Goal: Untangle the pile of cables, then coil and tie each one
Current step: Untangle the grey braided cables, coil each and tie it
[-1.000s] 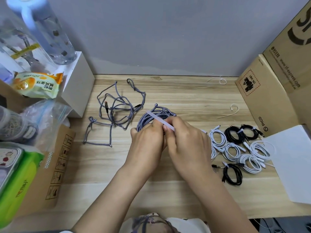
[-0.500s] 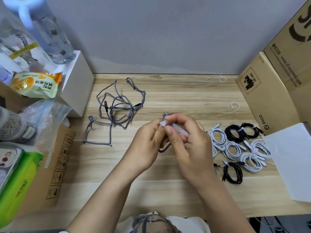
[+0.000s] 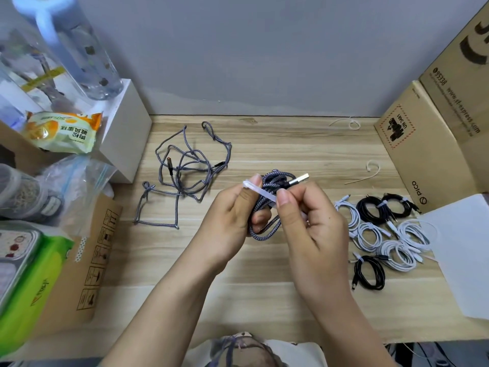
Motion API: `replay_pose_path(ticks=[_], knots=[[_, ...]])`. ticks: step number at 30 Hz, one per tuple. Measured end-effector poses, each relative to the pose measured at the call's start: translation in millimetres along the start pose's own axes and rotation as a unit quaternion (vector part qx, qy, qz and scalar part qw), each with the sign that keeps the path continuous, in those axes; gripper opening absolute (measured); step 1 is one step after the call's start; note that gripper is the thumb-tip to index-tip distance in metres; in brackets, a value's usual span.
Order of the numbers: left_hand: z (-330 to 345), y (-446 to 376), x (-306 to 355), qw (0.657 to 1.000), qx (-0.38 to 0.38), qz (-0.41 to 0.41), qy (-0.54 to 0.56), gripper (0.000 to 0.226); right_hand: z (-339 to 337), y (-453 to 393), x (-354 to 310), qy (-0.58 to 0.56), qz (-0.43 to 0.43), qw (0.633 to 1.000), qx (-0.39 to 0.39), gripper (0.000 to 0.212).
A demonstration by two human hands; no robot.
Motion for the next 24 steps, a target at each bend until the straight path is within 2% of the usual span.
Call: replay_pose_path(ticks=[10, 15, 20, 24], knots=[[1.1, 0.8, -4.5, 0.999, -0.025, -0.023, 0.026, 0.040, -0.2, -0.1, -0.8, -0.028, 0.010, 1.000, 0.002, 0.028], [3.2, -0.7, -6.0, 0.999, -0.039, -0.023, 0.027, 0.061, -1.0, -0.4, 0.3, -0.029, 0.018, 0.999, 0.008, 0.026], [2.5, -1.3, -5.6, 0.999, -0.030, -0.026, 0.033, 0.047, -1.4, -1.3, -1.4, -0.020, 0.012, 1.000, 0.005, 0.029], [2.2, -2.2, -7.8, 0.998, -0.033, -0.031, 0.039, 0.053, -0.8, -1.5, -0.4, -0.023, 0.016, 1.000, 0.002, 0.032]])
Point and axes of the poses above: each hand's wrist, its own y-axis away from the middle knuckle, its own z-axis out of the palm, x = y × z, the point moved 8 cm from there along -y, towards the middle knuckle, and after that the axes turned 9 degrees about -z, right-handed, at the moved point
